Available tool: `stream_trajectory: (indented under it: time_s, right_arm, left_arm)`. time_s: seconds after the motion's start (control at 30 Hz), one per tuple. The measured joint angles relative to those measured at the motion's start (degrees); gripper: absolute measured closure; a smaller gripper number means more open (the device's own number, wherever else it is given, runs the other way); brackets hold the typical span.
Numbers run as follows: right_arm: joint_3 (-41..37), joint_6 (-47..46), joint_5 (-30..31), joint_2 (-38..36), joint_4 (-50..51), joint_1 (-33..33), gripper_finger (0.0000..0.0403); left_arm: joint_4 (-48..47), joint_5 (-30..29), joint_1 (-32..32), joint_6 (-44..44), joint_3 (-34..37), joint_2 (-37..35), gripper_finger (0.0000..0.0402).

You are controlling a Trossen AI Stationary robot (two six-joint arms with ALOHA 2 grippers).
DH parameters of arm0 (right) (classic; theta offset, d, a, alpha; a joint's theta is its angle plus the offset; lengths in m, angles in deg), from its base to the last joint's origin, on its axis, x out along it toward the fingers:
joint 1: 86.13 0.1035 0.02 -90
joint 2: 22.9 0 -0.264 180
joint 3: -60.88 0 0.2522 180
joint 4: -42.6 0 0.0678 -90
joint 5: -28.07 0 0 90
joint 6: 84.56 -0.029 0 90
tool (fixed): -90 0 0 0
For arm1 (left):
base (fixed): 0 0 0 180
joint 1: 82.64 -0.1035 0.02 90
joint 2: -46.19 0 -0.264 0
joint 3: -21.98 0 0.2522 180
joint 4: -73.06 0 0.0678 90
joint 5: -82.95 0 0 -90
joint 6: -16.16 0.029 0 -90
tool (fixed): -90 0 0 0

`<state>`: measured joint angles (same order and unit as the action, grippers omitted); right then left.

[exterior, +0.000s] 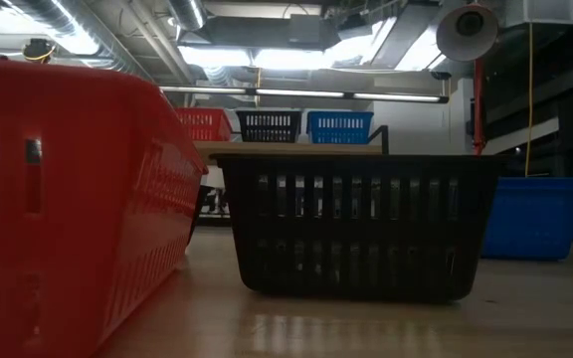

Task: Stack baskets on shelf by color
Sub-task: Stack the left red bin on top of the red bin on the shelf

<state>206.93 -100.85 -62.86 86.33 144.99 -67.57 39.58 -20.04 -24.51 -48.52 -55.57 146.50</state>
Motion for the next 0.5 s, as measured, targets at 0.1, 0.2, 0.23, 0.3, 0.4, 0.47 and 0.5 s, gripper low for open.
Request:
stream_trajectory:
  time_s: [0.1,0.2,0.23,0.3,0.4,0.47,0.5]
  right_arm:
    - [-0.8,-4.5,6.1,-0.6,1.5,7.0,0.0323]
    - [-2.7,-9.2,14.9,-0.8,1.4,13.4,0.0323]
    - [-3.4,-11.2,16.7,-0.8,1.4,15.1,0.0323]
    - [-5.0,-16.0,20.1,-0.9,1.4,18.5,0.0323]
    - [-7.7,-22.8,22.8,-0.9,1.4,22.3,0.0323]
    - [-9.6,-27.4,23.7,-0.9,1.4,24.2,0.0323]
    - [-10.6,-29.3,24.0,-0.9,1.4,25.0,0.0323]
  left_arm:
    - [-2.5,-0.3,0.0,2.2,0.0,0.0,0.0328]
    - [-2.6,-2.7,0.0,7.1,0.0,0.0,0.0328]
    - [-2.8,-3.4,-0.1,8.7,0.0,0.0,0.0328]
    - [-2.9,-4.1,-0.1,11.2,0.0,0.0,0.0328]
    - [-2.9,-4.7,-0.1,12.8,0.0,0.0,0.0328]
    - [-2.9,-6.2,-0.1,13.5,0.0,0.0,0.0328]
    - [-2.9,-7.6,-0.1,14.2,0.0,0.0,0.0328]
